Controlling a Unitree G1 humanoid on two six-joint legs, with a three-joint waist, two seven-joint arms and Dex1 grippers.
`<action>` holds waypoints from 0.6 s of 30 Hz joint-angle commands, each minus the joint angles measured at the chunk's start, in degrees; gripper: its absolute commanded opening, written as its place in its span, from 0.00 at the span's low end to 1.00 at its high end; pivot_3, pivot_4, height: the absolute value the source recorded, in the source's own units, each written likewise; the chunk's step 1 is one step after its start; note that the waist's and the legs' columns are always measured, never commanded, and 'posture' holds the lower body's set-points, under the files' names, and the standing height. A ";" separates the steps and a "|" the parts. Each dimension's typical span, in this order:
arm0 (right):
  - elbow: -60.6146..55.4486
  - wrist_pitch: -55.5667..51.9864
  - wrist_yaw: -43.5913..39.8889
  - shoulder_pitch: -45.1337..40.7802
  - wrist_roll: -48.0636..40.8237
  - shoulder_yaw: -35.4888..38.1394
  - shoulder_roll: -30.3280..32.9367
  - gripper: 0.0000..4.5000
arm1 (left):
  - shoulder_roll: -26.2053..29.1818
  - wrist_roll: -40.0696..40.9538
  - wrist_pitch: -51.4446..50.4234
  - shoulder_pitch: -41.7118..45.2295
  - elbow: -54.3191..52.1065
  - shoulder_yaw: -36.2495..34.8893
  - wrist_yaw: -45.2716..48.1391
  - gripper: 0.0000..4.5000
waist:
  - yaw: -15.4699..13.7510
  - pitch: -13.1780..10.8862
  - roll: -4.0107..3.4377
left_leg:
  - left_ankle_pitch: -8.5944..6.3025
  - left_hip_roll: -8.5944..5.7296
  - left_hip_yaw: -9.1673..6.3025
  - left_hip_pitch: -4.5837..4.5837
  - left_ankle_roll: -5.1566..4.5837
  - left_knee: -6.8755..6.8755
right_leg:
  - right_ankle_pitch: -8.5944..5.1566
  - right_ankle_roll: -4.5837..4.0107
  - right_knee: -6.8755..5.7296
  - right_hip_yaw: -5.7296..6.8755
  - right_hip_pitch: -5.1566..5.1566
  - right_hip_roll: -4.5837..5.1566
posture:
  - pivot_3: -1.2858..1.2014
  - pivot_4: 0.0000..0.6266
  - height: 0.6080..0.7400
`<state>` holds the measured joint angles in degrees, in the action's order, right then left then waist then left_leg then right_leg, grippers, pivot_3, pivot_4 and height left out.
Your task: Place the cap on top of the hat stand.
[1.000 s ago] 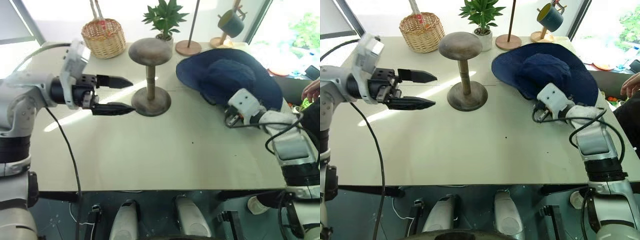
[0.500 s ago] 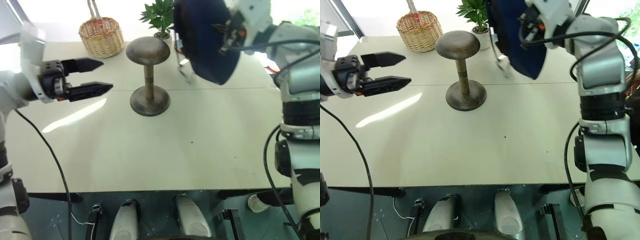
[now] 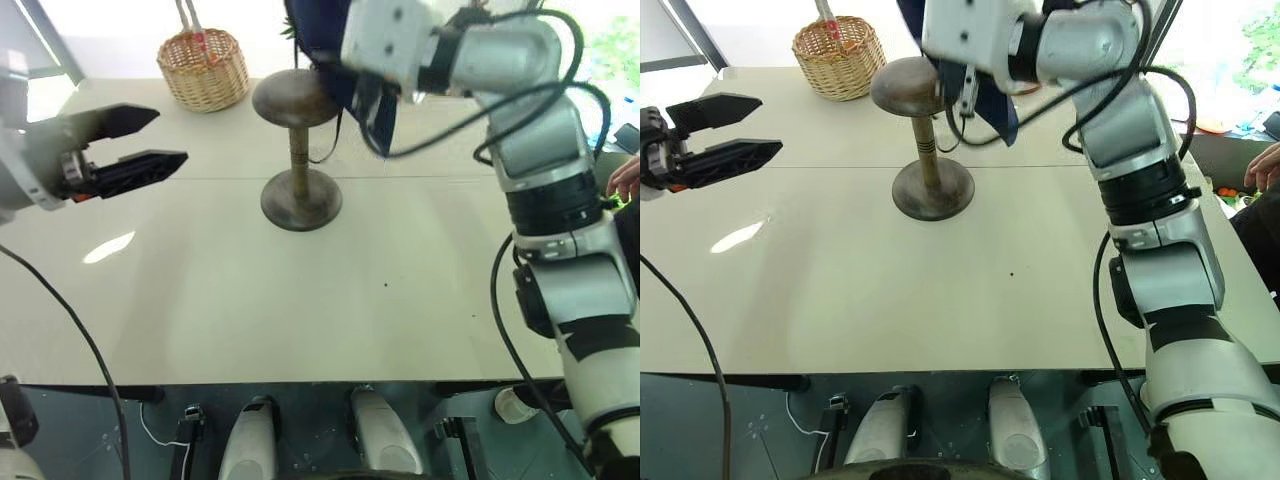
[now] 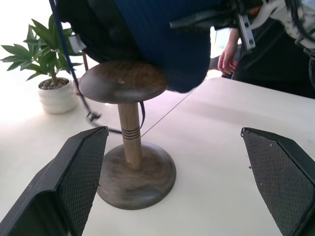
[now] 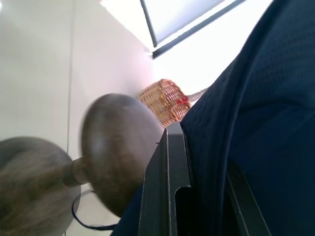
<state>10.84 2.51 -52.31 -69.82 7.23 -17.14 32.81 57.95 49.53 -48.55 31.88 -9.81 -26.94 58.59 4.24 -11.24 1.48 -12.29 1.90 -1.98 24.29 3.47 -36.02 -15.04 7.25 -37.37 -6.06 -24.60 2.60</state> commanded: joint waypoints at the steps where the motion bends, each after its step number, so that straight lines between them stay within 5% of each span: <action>1: -4.80 4.69 -0.81 1.28 0.30 1.67 1.79 0.01 | 1.56 1.64 -0.14 -0.16 -1.46 -3.11 -0.80 1.00 | 0.02 0.00 0.00 | 0.00 0.00 0.00 0.00 0.00 -0.01 | 0.00 0.00 0.00 0.00 0.00 -0.01 | 0.52 0.24 1.00; 18: -13.67 1.69 -8.22 11.97 -3.29 7.06 12.35 0.01 | 2.91 1.31 1.15 3.27 2.04 0.07 0.24 1.00 | -0.28 0.01 0.01 | 0.01 -0.01 0.00 -0.01 0.01 -0.13 | 0.01 -0.03 -0.08 0.00 0.05 0.00 | 0.52 0.24 1.00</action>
<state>-2.05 4.16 -60.99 -57.57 4.22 -12.75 44.18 59.53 50.52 -48.30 33.94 -7.37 -25.94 58.57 3.96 -11.23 1.49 -12.28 1.89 -1.99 24.26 3.48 -36.15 -15.03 7.22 -37.45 -6.06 -24.55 2.59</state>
